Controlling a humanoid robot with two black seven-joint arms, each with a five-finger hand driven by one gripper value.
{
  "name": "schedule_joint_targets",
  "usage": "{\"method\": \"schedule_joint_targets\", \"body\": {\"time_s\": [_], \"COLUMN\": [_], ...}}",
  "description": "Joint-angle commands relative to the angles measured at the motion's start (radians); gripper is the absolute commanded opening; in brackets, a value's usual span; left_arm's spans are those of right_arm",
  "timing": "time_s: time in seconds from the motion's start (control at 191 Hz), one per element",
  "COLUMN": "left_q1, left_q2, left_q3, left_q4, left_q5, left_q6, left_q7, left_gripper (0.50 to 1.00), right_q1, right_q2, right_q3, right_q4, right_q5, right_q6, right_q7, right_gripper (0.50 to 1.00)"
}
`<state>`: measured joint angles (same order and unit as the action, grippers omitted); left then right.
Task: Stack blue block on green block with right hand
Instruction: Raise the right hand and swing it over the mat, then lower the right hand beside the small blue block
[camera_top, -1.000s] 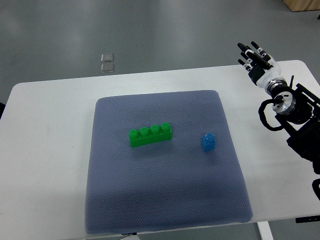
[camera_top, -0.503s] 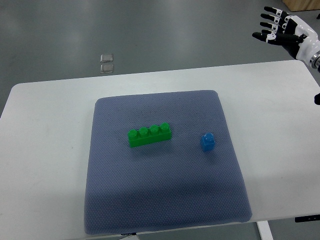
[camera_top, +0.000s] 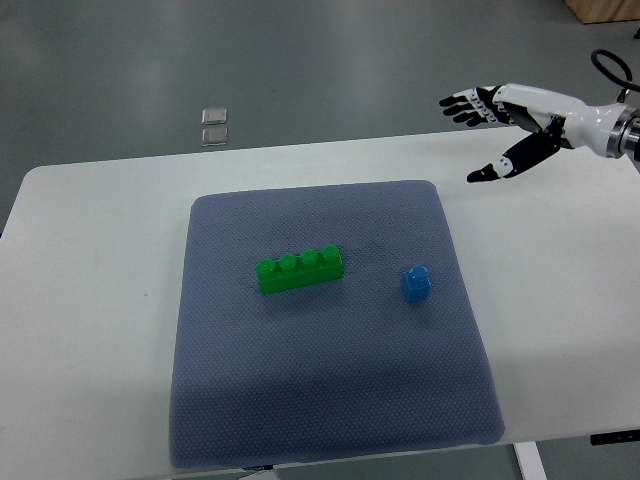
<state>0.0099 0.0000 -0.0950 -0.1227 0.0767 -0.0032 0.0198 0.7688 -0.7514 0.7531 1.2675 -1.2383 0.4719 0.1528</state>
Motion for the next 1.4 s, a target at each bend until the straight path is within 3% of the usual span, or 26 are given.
{"method": "schedule_joint_targets", "body": {"time_s": [0.0, 0.141, 0.503, 0.649, 1.005, 1.393], "left_q1": [-0.001, -0.001, -0.001, -0.001, -0.001, -0.001], "left_q2": [0.000, 0.000, 0.000, 0.000, 0.000, 0.000], "left_q3": [0.000, 0.000, 0.000, 0.000, 0.000, 0.000], "left_q4": [0.000, 0.000, 0.000, 0.000, 0.000, 0.000], "left_q5": [0.000, 0.000, 0.000, 0.000, 0.000, 0.000], "left_q6": [0.000, 0.000, 0.000, 0.000, 0.000, 0.000], "left_q7": [0.000, 0.000, -0.001, 0.000, 0.000, 0.000], "left_gripper": [1.000, 1.000, 1.000, 1.000, 1.000, 1.000], "right_q1": [0.006, 0.006, 0.104, 0.136, 0.133, 0.116], "right_q2": [-0.025, -0.011, 0.015, 0.070, 0.182, 0.201], "right_q3": [-0.078, -0.135, -0.310, -0.377, -0.383, -0.383], "right_q4": [0.064, 0.089, 0.089, 0.089, 0.070, 0.044], "right_q5": [-0.128, -0.222, -0.297, -0.299, -0.314, -0.328], "right_q6": [0.004, 0.001, -0.009, -0.007, -0.010, -0.019], "right_q7": [-0.004, -0.047, -0.052, -0.052, -0.113, -0.162], "right_gripper": [0.913, 0.913, 0.913, 0.911, 0.911, 0.909]}}
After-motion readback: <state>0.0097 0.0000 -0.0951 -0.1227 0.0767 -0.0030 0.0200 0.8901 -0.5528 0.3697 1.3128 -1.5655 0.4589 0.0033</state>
